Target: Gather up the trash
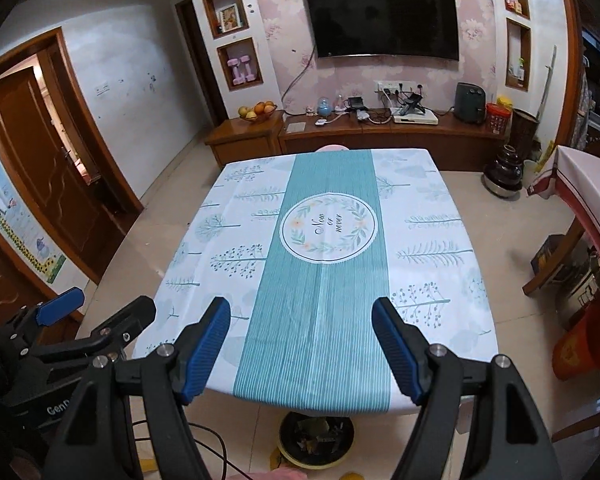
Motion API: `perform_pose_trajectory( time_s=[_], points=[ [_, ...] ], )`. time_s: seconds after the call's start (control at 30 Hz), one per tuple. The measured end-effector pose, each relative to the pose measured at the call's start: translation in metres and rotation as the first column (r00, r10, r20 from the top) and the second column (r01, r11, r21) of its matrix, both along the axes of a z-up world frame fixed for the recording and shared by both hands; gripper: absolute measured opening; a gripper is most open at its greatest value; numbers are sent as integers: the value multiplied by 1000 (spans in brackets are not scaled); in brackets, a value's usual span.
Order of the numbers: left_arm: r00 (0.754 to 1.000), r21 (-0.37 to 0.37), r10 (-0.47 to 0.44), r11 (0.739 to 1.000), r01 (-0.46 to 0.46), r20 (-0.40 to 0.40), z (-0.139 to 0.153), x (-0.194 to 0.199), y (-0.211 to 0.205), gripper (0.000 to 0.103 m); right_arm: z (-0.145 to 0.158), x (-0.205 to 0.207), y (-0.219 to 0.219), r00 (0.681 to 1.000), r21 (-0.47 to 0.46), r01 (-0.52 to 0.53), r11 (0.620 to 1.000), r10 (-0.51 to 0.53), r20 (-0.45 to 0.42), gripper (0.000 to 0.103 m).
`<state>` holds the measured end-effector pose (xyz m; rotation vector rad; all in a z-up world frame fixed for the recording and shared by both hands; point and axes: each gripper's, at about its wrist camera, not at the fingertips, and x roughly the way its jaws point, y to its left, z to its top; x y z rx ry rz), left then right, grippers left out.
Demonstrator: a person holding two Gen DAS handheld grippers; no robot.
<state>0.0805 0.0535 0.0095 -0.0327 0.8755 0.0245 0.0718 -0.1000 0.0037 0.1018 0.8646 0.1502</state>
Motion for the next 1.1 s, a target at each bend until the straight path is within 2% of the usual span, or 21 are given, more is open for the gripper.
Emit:
perform_pose_trajectory(
  time_s=[0.53, 1.1],
  points=[
    [999, 7, -32, 999, 32, 17, -3, 27, -1, 101, 1, 13, 6, 998, -32, 58, 998, -57, 30, 74],
    [999, 10, -39, 999, 39, 3, -7, 33, 0, 99, 0, 16, 9, 997, -38, 67, 997, -66, 30, 74]
  ],
)
